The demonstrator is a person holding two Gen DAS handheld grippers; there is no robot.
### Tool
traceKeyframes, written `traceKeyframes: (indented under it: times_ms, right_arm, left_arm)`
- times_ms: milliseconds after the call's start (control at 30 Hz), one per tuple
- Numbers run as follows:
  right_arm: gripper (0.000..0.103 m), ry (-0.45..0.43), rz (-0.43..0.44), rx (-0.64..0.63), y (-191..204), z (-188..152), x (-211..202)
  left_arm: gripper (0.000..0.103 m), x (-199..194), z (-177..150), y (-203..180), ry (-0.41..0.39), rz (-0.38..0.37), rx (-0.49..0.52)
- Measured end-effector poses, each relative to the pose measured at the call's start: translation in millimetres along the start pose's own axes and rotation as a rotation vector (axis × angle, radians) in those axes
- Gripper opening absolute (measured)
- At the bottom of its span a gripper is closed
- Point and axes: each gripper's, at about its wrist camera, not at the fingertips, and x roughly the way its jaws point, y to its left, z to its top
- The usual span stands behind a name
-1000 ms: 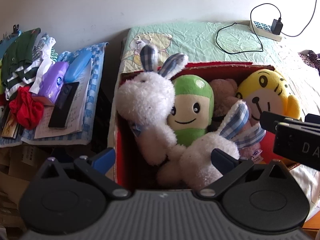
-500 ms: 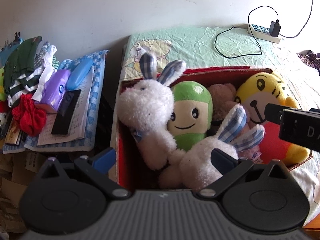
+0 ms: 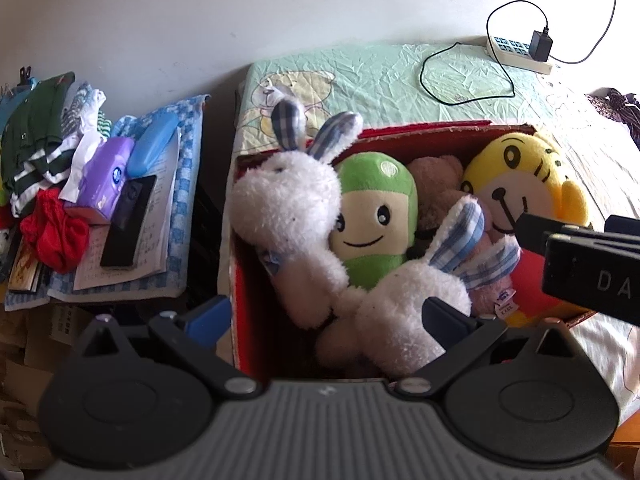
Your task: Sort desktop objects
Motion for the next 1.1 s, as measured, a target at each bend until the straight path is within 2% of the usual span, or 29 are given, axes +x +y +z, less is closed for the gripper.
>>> traceKeyframes:
  times_ms: [600,867,1100]
  right_arm:
    - [0.087,0.047,0.014,-0.034,20.8,-2.5,8.3]
    - [0.087,0.041,0.033,-0.019,19.9,-3.5,6.6]
    - [0.087,0.019,0.014,0.007,14.9,-4.1,2.5]
  left_arm:
    - [0.102,6.3,-5.0,15.1,-0.008,-0.04,-0.051]
    - [0.102,3.7,-5.9,9.9,-0.044,-0.036,-0.042]
    - [0.102,0.0,-7.6,6.1,-0.068,-0.023,-0.036]
